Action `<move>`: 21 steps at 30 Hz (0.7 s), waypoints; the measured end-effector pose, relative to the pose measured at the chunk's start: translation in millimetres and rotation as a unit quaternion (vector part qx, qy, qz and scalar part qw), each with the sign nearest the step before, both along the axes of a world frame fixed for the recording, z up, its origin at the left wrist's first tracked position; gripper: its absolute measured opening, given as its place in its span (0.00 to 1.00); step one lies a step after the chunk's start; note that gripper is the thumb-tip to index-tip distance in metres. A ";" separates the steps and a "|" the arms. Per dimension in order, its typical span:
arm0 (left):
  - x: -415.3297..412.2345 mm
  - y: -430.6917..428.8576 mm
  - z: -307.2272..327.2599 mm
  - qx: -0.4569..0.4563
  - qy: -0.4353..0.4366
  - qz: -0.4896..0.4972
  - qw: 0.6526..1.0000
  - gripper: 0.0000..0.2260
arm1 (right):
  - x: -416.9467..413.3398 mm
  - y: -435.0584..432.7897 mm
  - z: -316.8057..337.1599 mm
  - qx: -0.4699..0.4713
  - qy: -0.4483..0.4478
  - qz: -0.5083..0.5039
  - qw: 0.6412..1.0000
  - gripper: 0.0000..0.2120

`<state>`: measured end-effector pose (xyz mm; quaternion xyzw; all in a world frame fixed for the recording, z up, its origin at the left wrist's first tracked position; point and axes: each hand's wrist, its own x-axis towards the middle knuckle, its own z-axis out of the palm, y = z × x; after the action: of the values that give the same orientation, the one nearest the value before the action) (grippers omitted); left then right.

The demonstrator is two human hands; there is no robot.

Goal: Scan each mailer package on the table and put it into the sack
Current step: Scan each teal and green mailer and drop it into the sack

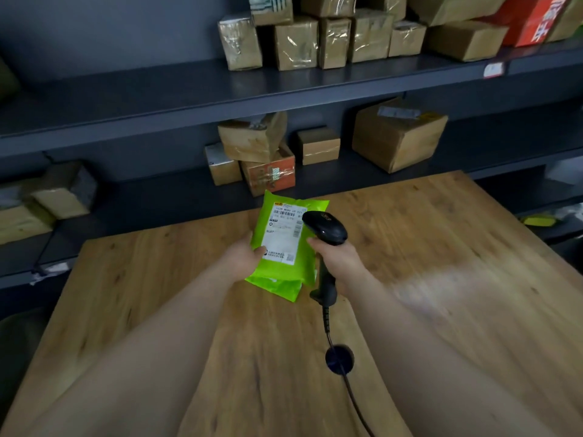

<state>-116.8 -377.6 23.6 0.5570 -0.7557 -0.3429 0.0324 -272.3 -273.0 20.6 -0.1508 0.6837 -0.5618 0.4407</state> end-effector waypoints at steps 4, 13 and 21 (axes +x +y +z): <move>-3.6 12.5 2.1 0.036 0.100 0.070 0.992 0.20 | 4.1 -1.6 -4.0 -0.005 -0.038 0.017 0.999 0.14; 61.4 58.0 7.2 0.235 0.322 0.133 0.907 0.25 | 38.8 55.2 16.6 -0.002 -0.045 0.043 0.998 0.12; 173.7 113.2 27.2 0.195 0.363 0.134 0.901 0.22 | 130.7 111.2 70.7 0.015 0.053 0.130 0.990 0.10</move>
<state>56.9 -264.5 50.8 0.4851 -0.5282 -0.6541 0.2407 -141.6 -161.8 91.3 -0.2614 0.6887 -0.4809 0.4755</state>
